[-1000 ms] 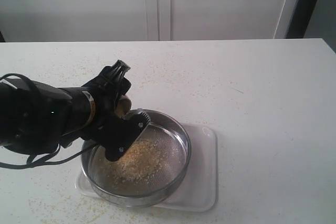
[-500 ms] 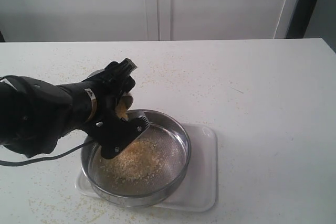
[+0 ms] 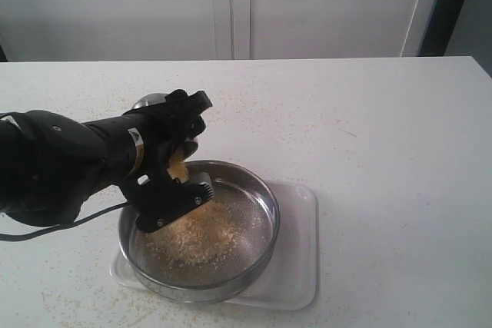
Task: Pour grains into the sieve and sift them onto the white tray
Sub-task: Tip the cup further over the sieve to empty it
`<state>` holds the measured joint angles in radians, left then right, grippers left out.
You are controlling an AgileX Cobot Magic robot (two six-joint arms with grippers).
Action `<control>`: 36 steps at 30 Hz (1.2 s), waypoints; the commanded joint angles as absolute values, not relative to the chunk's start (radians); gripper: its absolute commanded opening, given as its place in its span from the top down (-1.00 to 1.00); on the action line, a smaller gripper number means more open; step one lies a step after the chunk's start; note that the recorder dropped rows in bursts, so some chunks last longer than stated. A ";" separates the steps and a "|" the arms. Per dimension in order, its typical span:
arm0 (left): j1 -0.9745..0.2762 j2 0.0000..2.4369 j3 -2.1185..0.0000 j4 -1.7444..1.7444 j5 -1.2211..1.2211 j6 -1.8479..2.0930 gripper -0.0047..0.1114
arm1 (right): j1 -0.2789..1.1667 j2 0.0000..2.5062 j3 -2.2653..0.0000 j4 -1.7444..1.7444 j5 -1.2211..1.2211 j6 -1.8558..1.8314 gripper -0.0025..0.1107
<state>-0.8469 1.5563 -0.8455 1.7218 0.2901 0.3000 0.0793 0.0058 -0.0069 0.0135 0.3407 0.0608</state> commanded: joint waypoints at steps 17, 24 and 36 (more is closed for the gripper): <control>-0.936 1.549 -0.849 1.744 0.410 0.454 0.71 | 0.081 0.000 0.000 0.007 0.336 0.066 0.96; -0.942 1.549 -0.849 1.744 0.483 0.445 0.92 | 0.081 0.000 0.000 0.007 0.336 0.066 0.96; -0.948 1.567 -0.849 1.744 0.476 0.453 0.92 | 0.081 0.000 0.000 0.007 0.336 0.066 0.96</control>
<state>-0.9347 1.5589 -0.8455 1.7255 0.4613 0.4472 0.0793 0.0058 -0.0069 0.0135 0.3407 0.0608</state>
